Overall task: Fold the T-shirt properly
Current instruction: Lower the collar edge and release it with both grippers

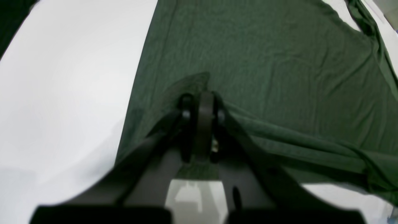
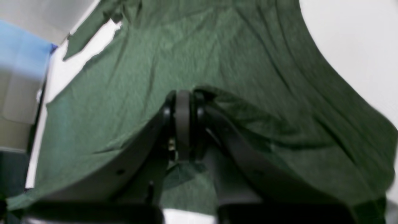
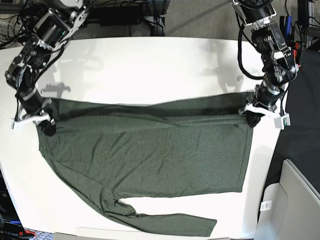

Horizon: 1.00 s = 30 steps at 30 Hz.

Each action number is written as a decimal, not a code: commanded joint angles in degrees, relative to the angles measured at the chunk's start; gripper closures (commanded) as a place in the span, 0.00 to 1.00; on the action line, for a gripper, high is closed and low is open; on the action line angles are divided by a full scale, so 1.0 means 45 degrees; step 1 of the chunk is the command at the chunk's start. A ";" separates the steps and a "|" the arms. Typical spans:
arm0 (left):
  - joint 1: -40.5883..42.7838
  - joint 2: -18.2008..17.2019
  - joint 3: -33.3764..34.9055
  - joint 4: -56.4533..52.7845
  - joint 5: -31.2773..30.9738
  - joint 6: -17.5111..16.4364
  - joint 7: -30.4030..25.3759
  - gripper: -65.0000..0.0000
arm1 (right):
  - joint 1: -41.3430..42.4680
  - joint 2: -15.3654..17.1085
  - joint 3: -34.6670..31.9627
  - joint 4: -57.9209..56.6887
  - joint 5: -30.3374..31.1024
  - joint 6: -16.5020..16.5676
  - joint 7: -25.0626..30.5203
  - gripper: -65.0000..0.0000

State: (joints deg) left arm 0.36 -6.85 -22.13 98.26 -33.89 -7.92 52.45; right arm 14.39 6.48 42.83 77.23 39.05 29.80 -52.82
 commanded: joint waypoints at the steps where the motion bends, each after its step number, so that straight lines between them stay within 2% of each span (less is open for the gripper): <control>1: -0.0285 -0.0148 -0.0015 0.0094 -0.0039 -0.0007 -0.0353 1.00 | 0.0465 0.0211 0.0026 0.0000 0.0221 0.0088 0.0416 1.00; 10: -0.0617 -0.0128 -0.0015 -0.1488 -0.0039 0.0051 -0.0392 1.00 | 0.1539 0.0152 0.0065 -0.2149 0.0221 0.0068 0.0475 0.99; 12: -0.0676 -0.0128 -0.0015 -0.1840 -0.0020 0.0090 -0.0294 0.95 | 0.1520 0.0133 0.0026 -0.2247 0.0221 0.0029 0.0807 0.98; 14: -0.0617 -0.0128 -0.0015 -0.1918 0.0000 0.0090 -0.0255 0.86 | 0.1422 0.0133 0.0026 -0.2247 0.0300 0.0029 0.0865 0.90; 17: -0.0559 -0.0245 0.0415 -0.1742 -0.0020 0.0110 -0.0080 0.74 | 0.1148 0.0133 0.0026 -0.2110 0.0358 0.0029 0.0865 0.72; 19: -0.0324 -0.0675 0.0845 -0.1391 -0.0059 0.0110 0.0331 0.66 | 0.1070 0.0191 0.0026 -0.1895 0.0632 0.0029 0.0455 0.63; 22: 0.0066 -0.0714 0.0747 -0.0551 -0.0059 0.0110 0.0565 0.60 | 0.0738 0.0211 0.0065 -0.1661 0.1355 0.0088 0.0064 0.63; 30: 0.2645 -0.0675 0.0630 0.2184 -0.0059 0.0110 0.0585 0.59 | -0.1313 0.0601 0.0124 0.0195 0.3015 0.0108 -0.0287 0.63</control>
State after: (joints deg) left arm 12.82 -9.39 -18.92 107.13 -33.76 -7.33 55.79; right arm 7.11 8.51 43.46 77.03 50.81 29.50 -55.20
